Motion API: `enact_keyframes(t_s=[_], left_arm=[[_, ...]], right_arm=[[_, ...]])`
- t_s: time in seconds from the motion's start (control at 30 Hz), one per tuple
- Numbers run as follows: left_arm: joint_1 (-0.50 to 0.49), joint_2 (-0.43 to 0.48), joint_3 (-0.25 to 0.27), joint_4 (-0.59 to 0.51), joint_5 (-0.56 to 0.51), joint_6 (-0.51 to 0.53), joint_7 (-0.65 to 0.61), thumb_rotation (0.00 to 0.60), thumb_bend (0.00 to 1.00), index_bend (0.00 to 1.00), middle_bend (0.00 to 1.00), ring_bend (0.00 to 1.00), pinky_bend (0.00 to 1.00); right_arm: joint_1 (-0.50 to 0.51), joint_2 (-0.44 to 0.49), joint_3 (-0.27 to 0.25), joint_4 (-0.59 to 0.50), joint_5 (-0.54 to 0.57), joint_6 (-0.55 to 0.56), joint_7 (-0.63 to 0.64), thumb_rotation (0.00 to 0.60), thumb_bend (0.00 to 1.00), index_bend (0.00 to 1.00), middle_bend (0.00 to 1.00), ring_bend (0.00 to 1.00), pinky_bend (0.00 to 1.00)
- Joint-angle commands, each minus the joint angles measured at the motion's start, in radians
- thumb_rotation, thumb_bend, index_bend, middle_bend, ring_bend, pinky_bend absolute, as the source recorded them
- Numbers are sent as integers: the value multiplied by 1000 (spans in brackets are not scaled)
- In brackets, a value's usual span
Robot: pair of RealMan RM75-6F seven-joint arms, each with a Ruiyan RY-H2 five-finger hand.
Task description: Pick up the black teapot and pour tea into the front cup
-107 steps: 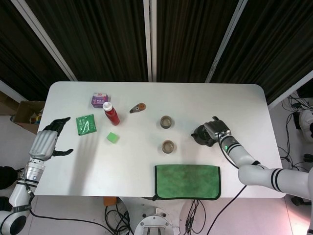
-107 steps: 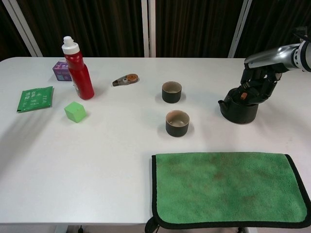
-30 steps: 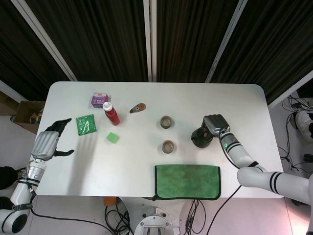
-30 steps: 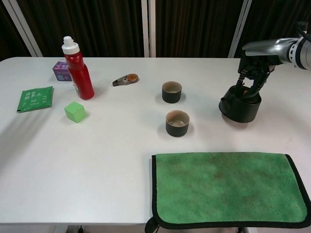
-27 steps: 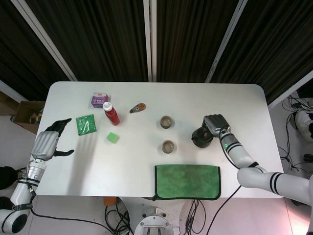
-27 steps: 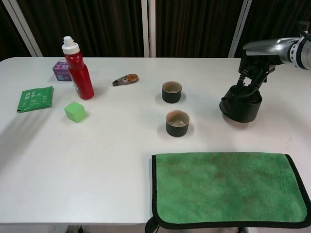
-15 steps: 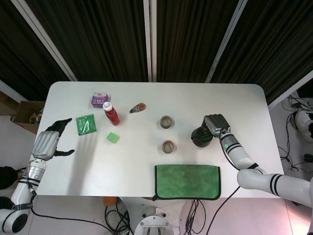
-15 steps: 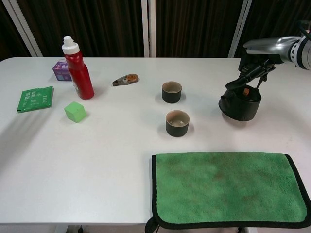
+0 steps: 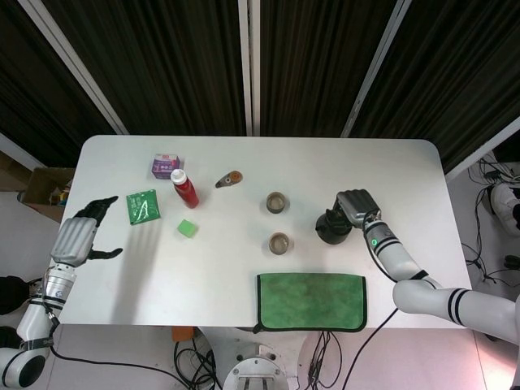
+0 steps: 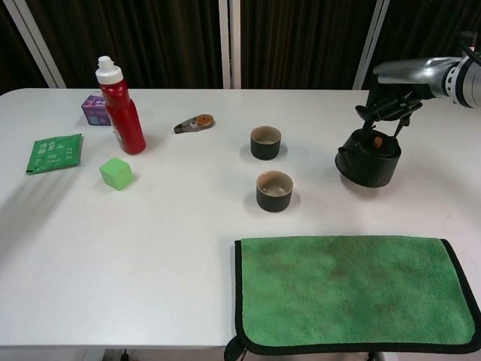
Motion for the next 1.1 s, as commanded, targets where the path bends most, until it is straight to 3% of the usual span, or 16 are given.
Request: enact_keyframes(t_s=[0.03, 0.3, 0.57, 0.73, 1.1], left_arm=[[1, 0, 0, 1, 0, 1, -1, 600, 30, 97, 125, 126, 265], [6, -4, 1, 4, 2, 9, -8, 600, 30, 97, 125, 126, 265], [12, -9, 3, 15, 4, 16, -20, 600, 31, 97, 125, 127, 265], [16, -9, 2, 21, 8, 23, -31, 600, 30, 97, 125, 126, 265], [24, -14, 2, 37, 12, 33, -55, 600, 31, 97, 125, 126, 265]], right_arm=[[-1, 2, 3, -3, -2, 0, 1, 323, 631, 1000, 1000, 955, 629], [9, 15, 10, -24, -2, -15, -10, 338, 662, 1000, 1000, 970, 683], [35, 16, 14, -57, 0, 18, -68, 415, 699, 1000, 1000, 996, 748], [63, 9, 19, -72, 17, 31, -117, 430, 727, 1000, 1000, 1000, 797], [153, -15, 11, -95, 93, 50, -262, 462, 733, 1000, 1000, 1000, 809]])
